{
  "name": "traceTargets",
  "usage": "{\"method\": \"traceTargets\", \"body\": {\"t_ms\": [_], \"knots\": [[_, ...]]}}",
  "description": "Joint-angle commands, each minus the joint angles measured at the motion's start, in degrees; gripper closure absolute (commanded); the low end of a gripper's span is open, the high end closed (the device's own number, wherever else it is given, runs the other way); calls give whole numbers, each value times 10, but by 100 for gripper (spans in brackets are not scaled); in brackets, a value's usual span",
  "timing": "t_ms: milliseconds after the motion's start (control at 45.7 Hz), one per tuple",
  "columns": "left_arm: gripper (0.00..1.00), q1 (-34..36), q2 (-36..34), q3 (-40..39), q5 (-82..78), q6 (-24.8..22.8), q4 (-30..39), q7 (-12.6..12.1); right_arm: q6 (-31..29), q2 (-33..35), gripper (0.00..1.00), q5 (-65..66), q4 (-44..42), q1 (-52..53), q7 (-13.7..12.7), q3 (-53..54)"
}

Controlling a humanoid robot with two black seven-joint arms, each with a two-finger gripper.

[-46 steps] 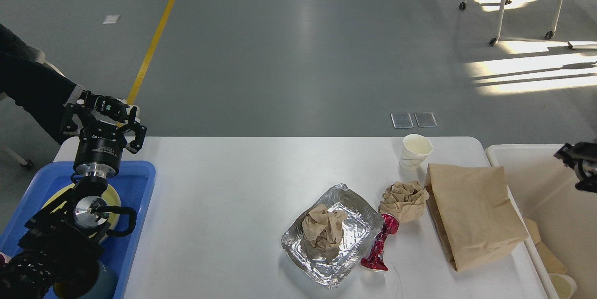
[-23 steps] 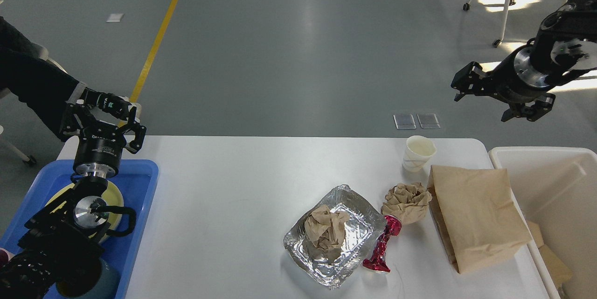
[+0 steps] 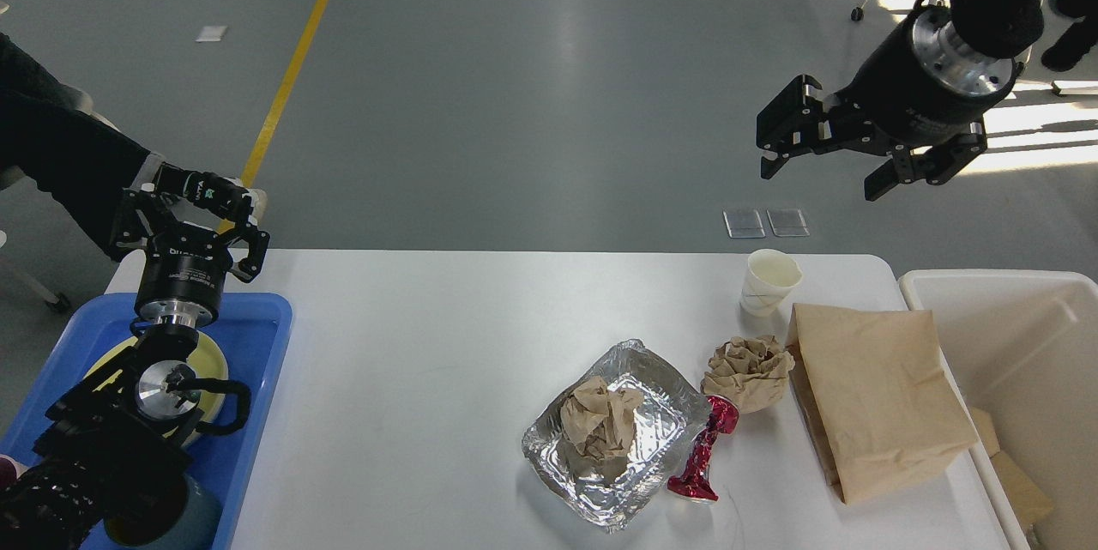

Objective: Tidy desktop
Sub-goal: 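Move the right gripper to the large brown paper bag and grasp it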

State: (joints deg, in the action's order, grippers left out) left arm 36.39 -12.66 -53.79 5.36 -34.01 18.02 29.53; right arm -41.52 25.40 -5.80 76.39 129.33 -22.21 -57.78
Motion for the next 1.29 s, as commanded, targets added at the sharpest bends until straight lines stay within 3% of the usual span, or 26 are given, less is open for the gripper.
{"method": "traceTargets", "body": {"t_ms": [0,175,416,504,679,810,1095,1270], "knots": [[3,0,0,0,0,0,0,0,49,7,0,9,-5,-93,-2,-18],[3,0,0,0,0,0,0,0,198,54,0,39,-5,-199,-1,-40],[3,0,0,0,-1,0,0,0,410,71,4,195,-5,-345,1,-38],[3,0,0,0,-1,0,0,0,459,70,8,210,-5,-387,1,-33],[3,0,0,0,0,0,0,0,470,70,9,214,-10,-413,2,-23],[3,0,0,0,0,0,0,0,466,62,0,215,-49,-453,4,-4],[3,0,0,0,0,0,0,0,479,10,1,215,-153,-529,26,21],[3,0,0,0,-1,0,0,0,516,3,6,215,-186,-569,29,21]]}}
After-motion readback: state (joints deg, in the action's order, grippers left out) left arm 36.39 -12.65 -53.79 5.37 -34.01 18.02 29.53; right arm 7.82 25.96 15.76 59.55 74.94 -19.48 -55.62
